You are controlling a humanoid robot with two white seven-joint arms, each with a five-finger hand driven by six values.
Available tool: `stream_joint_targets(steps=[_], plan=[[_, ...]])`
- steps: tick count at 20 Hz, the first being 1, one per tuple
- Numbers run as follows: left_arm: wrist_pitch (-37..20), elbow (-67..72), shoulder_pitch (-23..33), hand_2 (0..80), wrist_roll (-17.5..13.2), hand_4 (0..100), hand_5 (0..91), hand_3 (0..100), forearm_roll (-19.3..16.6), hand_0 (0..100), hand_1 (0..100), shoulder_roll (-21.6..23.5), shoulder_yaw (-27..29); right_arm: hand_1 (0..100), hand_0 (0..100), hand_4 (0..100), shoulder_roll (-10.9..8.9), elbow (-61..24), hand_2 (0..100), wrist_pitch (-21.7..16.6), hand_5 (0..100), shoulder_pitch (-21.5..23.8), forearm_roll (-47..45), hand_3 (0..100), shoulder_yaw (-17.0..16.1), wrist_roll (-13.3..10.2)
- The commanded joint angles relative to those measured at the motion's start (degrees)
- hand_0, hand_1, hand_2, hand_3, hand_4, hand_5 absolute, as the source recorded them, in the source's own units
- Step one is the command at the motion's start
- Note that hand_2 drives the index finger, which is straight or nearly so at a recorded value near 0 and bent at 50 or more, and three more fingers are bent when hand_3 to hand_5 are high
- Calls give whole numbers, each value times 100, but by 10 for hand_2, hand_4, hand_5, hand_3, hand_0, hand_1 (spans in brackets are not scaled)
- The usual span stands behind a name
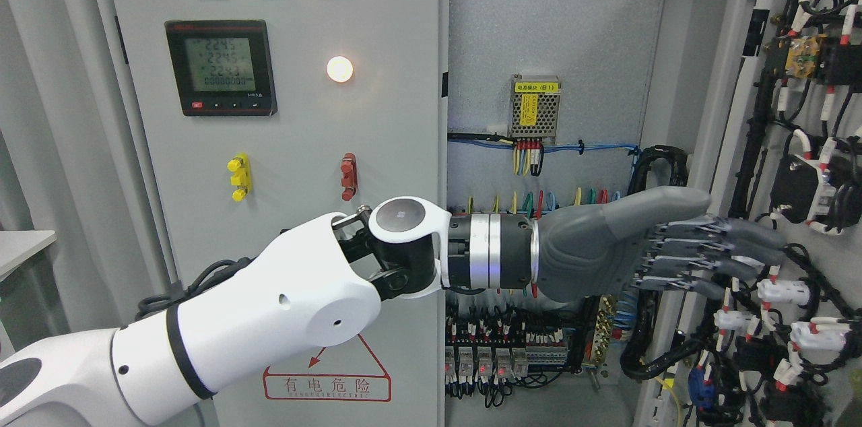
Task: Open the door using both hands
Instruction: 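Keep pushing the button-panel door fully open with the left hand, then withdraw the left hand down out of the cabinet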
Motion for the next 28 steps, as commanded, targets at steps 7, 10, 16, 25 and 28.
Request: stream_joint_targets(steps=[7,10,16,25,28], plan=[[16,-1243,4435,28,101,38,0,27,-3012,296,0,1604,1461,0,218,0,-27,0,0,-3,0,-70,0,0,0,10],[-1,-1190,5412,27,101,38,0,28,-3786,296,0,1657,1683,0,219,0,-27,0,0,-3,0,-70,0,0,0,10],[-36,125,7477,28,101,37,0,27,-5325,296,0,1483,2463,0,219,0,-26,-9,0,-3,0,-70,0,0,0,19],[-605,6279,8421,27,118,38,0,28,-5388,296,0,-1124,4535,0,219,0,-114,-3473,0,-380,0,1307,-9,0,-9,2],[-783,8236,7911,28,109,38,0,27,-5396,296,0,-1665,5381,0,219,0,-219,-4988,0,-389,0,1651,-17,0,26,10]])
